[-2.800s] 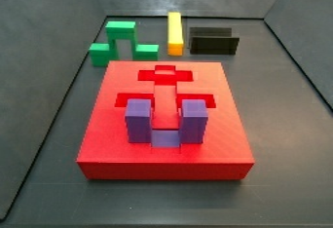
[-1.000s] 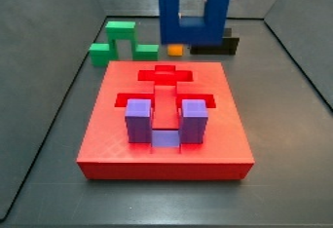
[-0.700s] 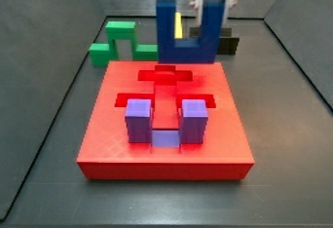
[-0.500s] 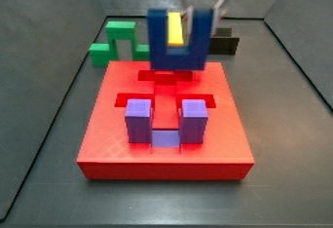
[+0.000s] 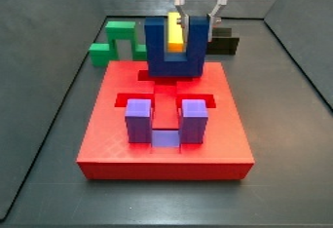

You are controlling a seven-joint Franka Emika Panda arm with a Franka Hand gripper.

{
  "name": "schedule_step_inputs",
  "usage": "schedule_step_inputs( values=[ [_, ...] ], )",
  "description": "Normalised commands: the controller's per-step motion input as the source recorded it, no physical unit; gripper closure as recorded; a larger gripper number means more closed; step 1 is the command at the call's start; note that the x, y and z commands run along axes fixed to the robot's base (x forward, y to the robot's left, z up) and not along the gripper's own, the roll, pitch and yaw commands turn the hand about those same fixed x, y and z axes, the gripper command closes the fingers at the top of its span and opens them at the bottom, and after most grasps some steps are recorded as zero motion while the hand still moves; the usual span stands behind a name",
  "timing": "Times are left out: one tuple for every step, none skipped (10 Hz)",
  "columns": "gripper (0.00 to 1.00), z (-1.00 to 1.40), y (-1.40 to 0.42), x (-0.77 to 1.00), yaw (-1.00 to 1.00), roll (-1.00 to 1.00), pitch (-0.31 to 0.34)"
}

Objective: Pick up the blue object. Move up. Place the blue object on the fixture. Regrasp the blue object. Move to above the board. Insert the blue object.
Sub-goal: Insert the blue object.

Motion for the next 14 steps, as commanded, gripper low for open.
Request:
schedule_step_inputs(
  values=[
    [1.00, -0.12, 0.00, -0.21, 0.09, -0.14, -0.091],
    [1.00, -0.09, 0.00, -0.39, 0.04, -0.12, -0.143],
    [1.00, -0.06, 0.00, -0.46, 0.01, -0.09, -0.174],
    [1.00, -0.04, -0.03, -0.44, 0.02, -0.08, -0.189],
    [1.00, 0.00, -0.08, -0.12, 0.10, -0.10, -0.180],
    [1.00, -0.04, -0.07, 0.23, 0.18, -0.08, -0.103],
    [1.00, -0.07, -0.05, 0.22, 0.18, -0.08, -0.101],
    [1.00, -0.14, -0.01, 0.21, 0.16, -0.06, -0.077],
    [1.00, -0.21, 0.00, 0.16, 0.14, 0.00, -0.034],
    [1.00, -0.25, 0.00, 0.00, 0.05, 0.02, -0.007],
    [1.00, -0.29, 0.00, -0.21, -0.03, 0.10, 0.000],
    [1.00, -0.17, 0.00, -0.30, -0.19, 0.09, 0.000],
    [1.00, -0.09, 0.00, -0.23, -0.18, 0.05, 0.000],
    [1.00, -0.05, 0.00, -0.23, -0.18, 0.04, 0.000]
  ],
)
